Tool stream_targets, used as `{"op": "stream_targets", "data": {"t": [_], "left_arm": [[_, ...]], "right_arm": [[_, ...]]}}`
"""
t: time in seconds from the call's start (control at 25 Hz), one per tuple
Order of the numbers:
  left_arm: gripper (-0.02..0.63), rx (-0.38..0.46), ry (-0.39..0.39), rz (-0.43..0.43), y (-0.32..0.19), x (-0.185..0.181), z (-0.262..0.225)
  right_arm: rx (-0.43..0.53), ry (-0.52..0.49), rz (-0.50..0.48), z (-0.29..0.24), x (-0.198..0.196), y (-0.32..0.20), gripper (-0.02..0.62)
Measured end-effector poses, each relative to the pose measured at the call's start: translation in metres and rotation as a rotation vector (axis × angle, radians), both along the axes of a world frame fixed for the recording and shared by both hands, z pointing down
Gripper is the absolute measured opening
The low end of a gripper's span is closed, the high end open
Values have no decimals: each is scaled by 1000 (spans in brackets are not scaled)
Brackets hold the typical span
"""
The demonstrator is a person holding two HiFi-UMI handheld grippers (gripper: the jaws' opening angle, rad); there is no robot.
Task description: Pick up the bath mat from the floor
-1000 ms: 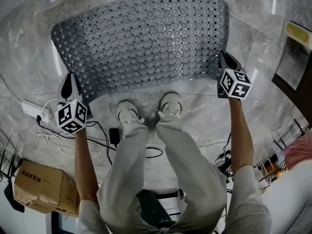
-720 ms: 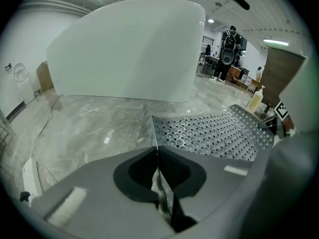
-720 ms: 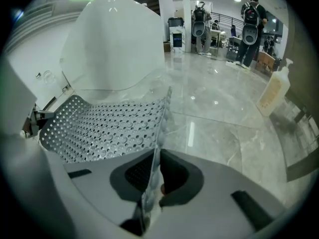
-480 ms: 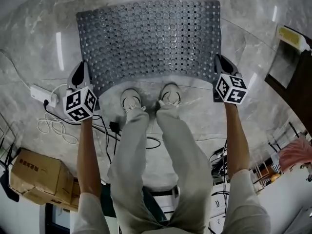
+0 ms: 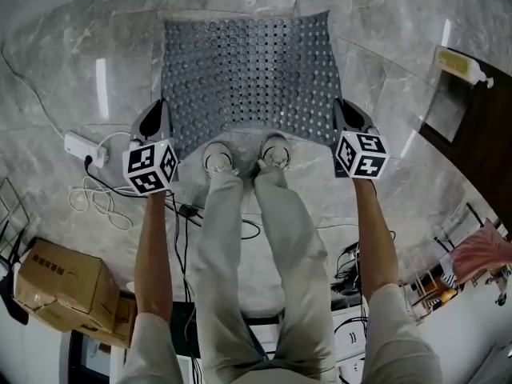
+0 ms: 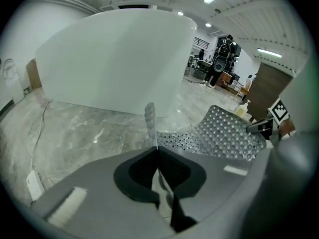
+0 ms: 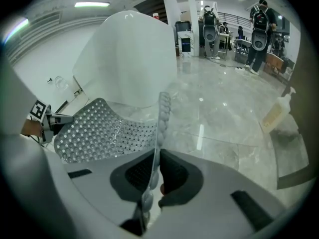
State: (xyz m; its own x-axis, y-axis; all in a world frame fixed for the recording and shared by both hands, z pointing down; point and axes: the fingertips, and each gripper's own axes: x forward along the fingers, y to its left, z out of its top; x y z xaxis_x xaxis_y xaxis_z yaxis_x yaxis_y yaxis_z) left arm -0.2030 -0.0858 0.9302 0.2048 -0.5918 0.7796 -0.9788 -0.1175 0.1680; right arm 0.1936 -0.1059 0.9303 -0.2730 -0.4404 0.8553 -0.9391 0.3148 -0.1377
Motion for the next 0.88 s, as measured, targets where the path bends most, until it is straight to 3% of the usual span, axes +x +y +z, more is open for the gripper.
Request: {"op": "stream_targets", "data": {"t": [0.48, 0.88], "left_arm": [[18, 24, 53, 10, 4, 38, -94], [18, 38, 101, -15, 17, 48, -204]], "right_arm": [[10, -33, -25, -103, -33, 14, 29], [49, -82, 6, -212, -57, 21, 29]]}}
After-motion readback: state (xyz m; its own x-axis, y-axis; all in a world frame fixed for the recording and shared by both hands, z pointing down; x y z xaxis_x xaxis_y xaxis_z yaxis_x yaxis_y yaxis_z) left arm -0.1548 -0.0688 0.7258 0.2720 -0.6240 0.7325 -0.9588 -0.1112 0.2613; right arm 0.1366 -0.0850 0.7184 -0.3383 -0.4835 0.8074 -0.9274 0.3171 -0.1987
